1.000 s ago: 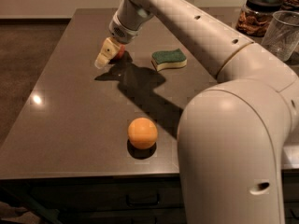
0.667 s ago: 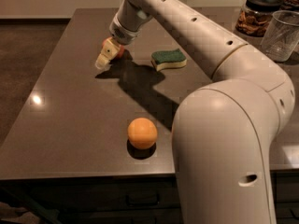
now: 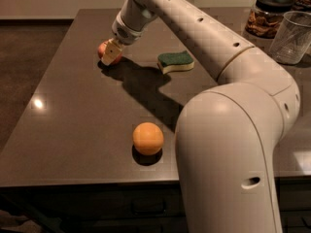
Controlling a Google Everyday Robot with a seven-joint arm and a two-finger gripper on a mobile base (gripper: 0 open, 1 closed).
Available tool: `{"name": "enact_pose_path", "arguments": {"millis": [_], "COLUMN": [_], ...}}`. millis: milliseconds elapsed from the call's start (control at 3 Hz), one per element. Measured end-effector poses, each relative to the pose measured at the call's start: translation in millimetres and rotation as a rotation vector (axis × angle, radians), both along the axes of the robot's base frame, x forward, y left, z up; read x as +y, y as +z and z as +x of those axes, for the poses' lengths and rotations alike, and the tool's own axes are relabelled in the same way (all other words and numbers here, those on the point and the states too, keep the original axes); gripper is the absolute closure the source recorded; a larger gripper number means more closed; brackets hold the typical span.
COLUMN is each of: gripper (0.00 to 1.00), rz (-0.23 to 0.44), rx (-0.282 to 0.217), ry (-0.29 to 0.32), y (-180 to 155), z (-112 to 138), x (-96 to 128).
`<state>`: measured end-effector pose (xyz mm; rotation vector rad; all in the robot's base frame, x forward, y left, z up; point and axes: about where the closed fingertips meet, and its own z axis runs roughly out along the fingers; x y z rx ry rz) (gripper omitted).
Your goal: Move apple near orange
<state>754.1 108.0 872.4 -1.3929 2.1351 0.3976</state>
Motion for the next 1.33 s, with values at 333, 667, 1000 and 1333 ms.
{"name": "enact_pose_path", "arguments": {"millis": [333,667,1000,1333], "gripper": [0.78,0.99,1.0,1.0], "rz": [0.038,0.048,0.049,0.021], "rx": [-0.005,0.001,-0.003,0.008], "ry": [0.033,0.049,0.063,0.059], "y": [13.9,22.2,29.7,24.9], "z": [-18.7,-54.6,-103.0,-152.1], "x": [-4.9,-34.0,-68.6,-104.4]}}
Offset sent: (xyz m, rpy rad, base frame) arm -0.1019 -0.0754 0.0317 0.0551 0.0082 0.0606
